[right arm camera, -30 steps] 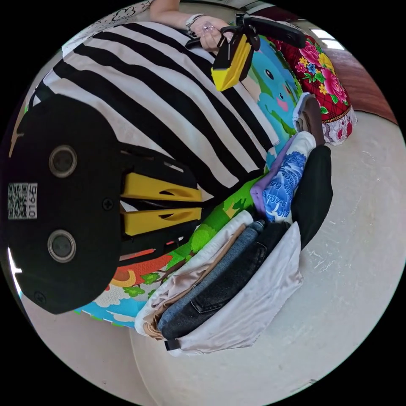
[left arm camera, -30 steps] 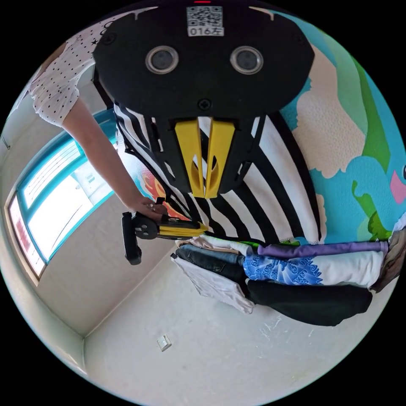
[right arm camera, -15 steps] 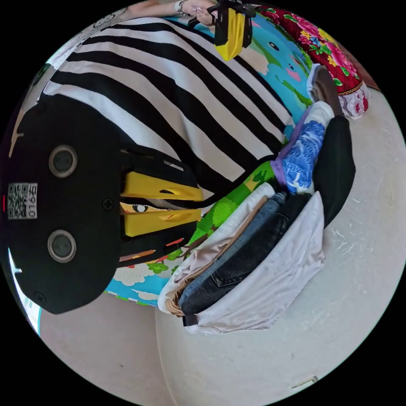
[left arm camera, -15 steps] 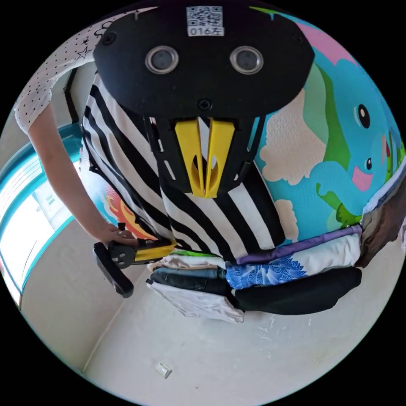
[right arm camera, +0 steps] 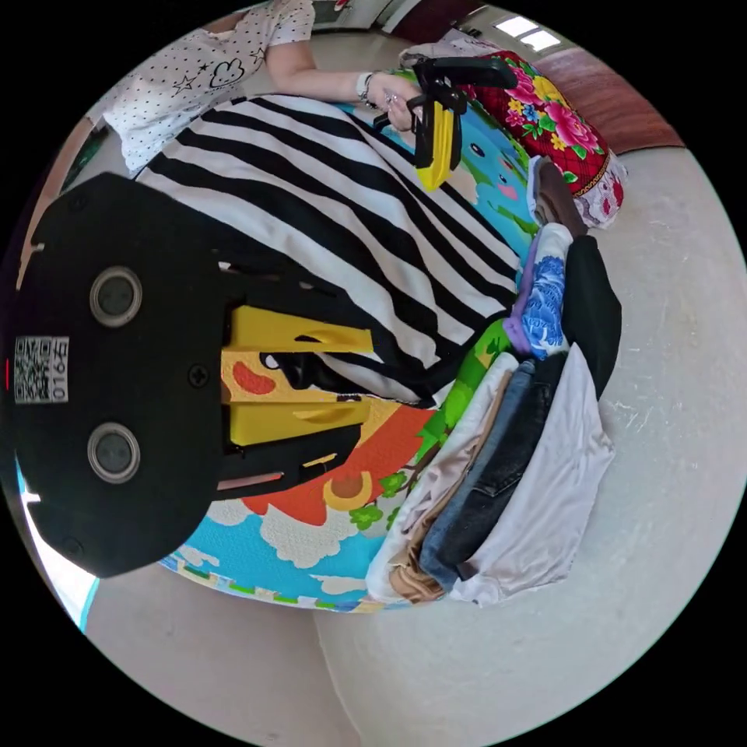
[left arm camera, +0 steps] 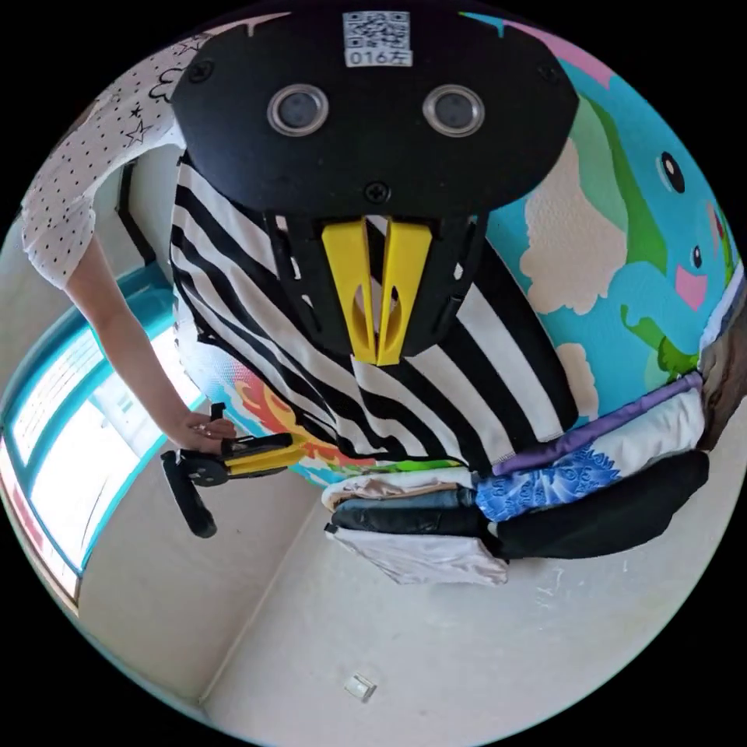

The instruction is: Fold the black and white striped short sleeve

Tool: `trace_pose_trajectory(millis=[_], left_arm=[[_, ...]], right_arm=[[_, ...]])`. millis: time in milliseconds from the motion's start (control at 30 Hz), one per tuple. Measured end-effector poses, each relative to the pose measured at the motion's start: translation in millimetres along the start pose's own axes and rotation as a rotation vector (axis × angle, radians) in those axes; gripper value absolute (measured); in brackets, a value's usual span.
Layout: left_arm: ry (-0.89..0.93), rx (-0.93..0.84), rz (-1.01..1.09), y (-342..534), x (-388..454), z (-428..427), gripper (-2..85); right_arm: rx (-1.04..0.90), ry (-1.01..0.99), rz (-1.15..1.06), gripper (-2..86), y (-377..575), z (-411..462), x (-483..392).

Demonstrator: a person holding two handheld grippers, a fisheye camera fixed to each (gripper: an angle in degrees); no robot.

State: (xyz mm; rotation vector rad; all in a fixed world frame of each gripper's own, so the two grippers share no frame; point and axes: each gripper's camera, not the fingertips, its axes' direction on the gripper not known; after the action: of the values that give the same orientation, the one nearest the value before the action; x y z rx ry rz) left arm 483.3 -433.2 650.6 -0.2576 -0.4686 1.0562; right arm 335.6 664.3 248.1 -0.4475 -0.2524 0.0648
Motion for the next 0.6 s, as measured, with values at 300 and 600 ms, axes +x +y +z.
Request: trace_pose_trajectory(millis=[300, 600], left_arm=[[0.137, -0.137, 0.515, -14, 157, 23, 7.3], [-0.070, -0.277, 0.614, -19, 250, 47, 10.0]], right_arm=[[0.009, -0.181, -0.045, 9.8, 148, -36, -48], [0.080, -0.062, -0.020, 8.3, 251, -45, -104]])
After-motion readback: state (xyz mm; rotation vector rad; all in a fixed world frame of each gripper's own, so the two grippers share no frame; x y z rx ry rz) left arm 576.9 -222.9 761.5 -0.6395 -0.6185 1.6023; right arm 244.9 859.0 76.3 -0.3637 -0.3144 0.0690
